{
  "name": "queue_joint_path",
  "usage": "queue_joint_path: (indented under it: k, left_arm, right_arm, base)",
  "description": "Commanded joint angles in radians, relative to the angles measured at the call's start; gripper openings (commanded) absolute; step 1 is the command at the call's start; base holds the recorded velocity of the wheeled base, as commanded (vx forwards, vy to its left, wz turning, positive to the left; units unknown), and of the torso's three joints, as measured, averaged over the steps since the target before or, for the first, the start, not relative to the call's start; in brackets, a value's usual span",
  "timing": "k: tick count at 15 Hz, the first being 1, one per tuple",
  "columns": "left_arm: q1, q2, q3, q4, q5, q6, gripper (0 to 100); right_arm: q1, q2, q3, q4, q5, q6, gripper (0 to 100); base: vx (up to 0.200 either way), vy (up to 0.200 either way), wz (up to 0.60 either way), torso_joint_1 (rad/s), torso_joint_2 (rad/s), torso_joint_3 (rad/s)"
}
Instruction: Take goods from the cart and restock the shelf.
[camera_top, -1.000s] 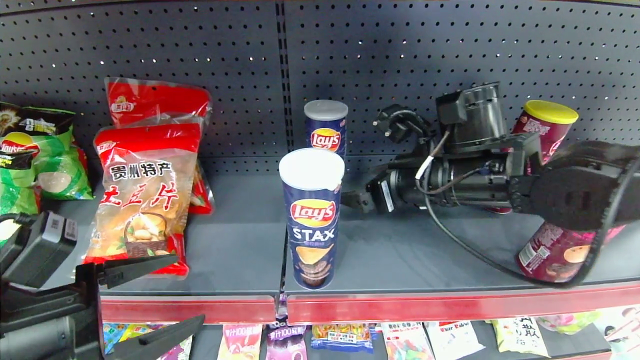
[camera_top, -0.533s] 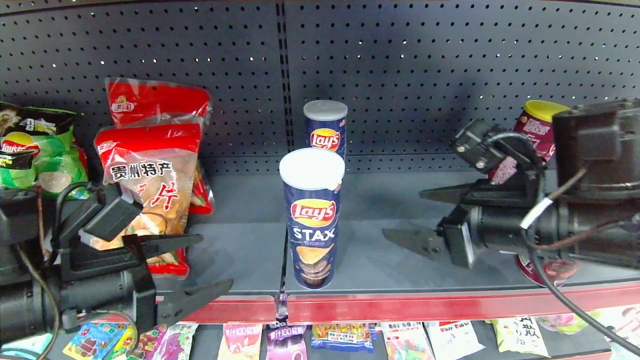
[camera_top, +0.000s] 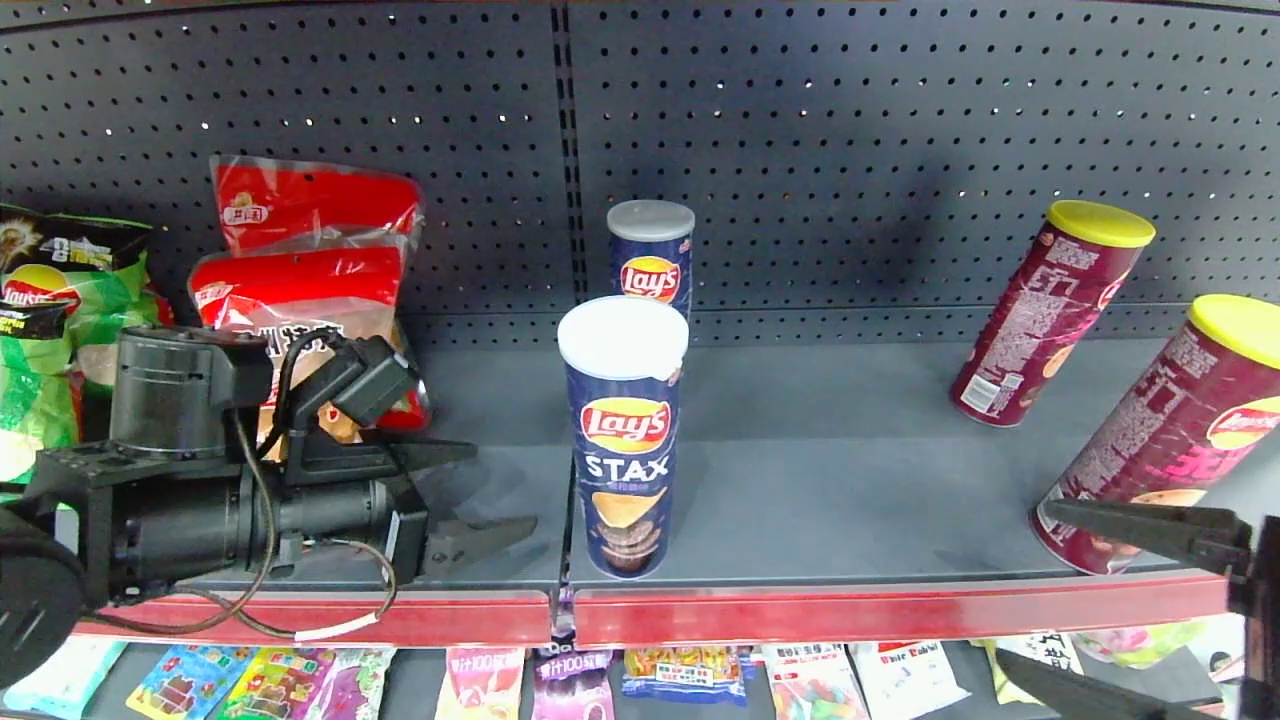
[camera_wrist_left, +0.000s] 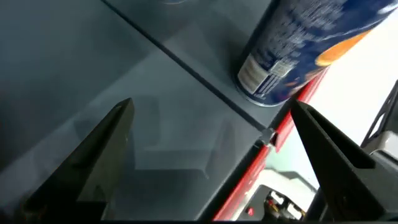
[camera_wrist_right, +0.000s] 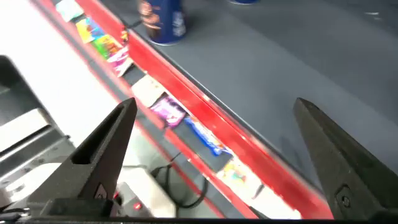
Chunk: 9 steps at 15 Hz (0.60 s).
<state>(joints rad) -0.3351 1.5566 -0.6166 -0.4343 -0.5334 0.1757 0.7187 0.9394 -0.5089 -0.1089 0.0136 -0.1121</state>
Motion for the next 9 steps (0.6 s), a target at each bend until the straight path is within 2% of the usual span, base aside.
queue_joint_path:
  k: [1, 5, 9]
  left_arm:
    - [-0.007, 0.072, -0.026, -0.004, 0.001, 0.024, 100]
    - [-0.038, 0.125, -0.088, -0.004, 0.003, 0.031, 100]
    - [-0.047, 0.151, -0.114, -0.004, 0.003, 0.031, 100]
  right_arm:
    - [-0.071, -0.152, 0.04, 0.0, -0.027, 0.006, 100]
    - [-0.156, -0.188, 0.04, 0.0, -0.027, 0.045, 100]
    - [-0.16, -0.185, 0.04, 0.0, -0.027, 0.046, 100]
  base:
    - [0.0, 0.0, 0.0, 0.0, 0.0, 0.0]
    - [0.0, 0.0, 0.0, 0.0, 0.0, 0.0]
    - [0.0, 0.0, 0.0, 0.0, 0.0, 0.0]
